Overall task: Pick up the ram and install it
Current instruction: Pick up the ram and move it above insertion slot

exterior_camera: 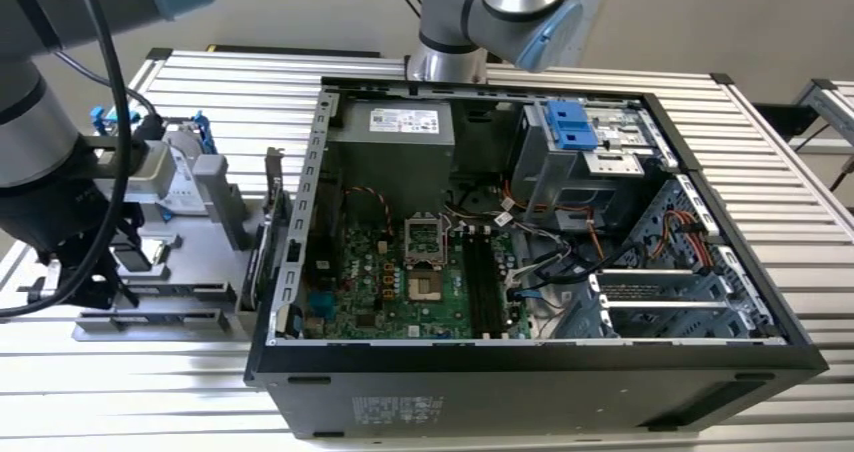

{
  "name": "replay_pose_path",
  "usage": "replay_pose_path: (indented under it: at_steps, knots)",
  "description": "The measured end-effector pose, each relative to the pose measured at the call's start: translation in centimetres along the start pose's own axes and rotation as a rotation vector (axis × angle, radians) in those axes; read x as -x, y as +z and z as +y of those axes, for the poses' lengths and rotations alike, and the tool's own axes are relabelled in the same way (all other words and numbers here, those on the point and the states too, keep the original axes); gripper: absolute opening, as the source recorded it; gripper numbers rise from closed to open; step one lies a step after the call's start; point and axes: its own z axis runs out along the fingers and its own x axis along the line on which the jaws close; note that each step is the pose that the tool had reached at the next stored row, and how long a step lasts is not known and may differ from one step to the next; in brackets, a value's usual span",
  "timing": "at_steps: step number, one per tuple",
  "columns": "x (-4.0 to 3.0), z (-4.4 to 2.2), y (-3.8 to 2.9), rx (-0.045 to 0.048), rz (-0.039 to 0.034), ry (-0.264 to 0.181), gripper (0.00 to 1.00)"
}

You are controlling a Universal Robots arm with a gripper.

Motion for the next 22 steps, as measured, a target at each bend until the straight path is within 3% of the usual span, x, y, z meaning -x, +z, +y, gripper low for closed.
replay_pose_path:
  at_steps: [16, 22]
  knots:
    - [0.01, 0.02, 1.35, -0.0010, 0.0001, 0.000, 1.00]
    - [0.01, 0.02, 1.43, -0.0010, 0.0001, 0.000, 1.00]
